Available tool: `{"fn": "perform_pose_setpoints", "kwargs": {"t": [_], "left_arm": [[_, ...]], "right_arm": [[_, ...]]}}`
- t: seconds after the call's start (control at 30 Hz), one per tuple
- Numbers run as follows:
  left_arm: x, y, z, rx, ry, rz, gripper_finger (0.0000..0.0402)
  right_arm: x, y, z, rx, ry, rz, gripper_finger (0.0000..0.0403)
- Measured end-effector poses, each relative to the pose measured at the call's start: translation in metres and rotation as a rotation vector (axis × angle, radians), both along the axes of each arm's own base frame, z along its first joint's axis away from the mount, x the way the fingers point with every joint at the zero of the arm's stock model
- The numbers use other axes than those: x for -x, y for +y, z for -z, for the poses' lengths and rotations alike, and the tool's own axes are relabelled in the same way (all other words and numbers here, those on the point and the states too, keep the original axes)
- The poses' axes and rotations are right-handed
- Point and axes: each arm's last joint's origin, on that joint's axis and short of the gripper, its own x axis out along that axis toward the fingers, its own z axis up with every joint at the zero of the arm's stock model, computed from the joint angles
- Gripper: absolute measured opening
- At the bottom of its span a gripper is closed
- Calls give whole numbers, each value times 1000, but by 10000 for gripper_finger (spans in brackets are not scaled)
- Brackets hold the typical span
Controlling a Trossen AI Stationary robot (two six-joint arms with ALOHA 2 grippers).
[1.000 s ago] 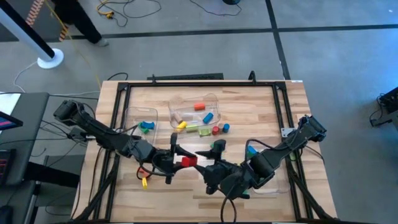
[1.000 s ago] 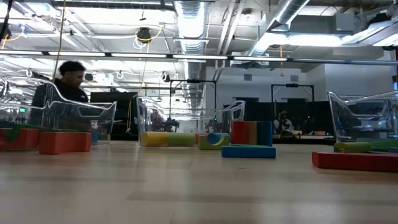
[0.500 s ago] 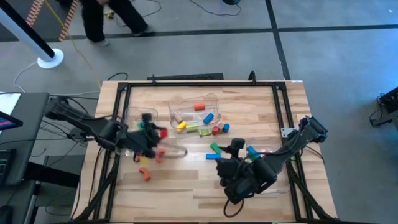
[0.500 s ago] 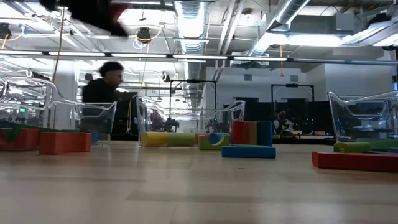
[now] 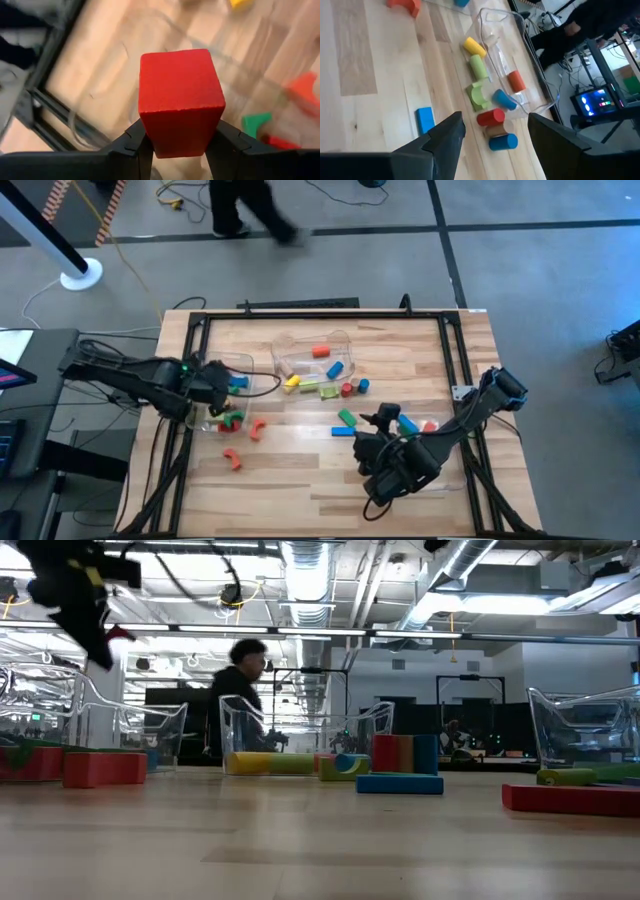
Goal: Sort blocks by size
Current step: Put the red arch block into the left transparent bin
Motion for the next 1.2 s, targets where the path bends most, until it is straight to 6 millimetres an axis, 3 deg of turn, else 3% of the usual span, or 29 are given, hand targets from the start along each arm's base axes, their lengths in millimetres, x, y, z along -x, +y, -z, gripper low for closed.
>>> {"fn": "perform_pose_setpoints", "kwargs": {"t": [0.2,0.4,1.07,1.2], "left_arm": [[4,3,30,65,92,-40,133],[3,2,44,113,101,-39,143],[-1,0,46,178,87,-26,156],[-1,0,46,177,88,-23,175]], "right_arm": [[2,2,7,1,4,-1,256],[4,4,8,2,3,-7,256],[8,12,7,-13,-19,-20,255],[8,12,7,-17,-24,-15,255]]}}
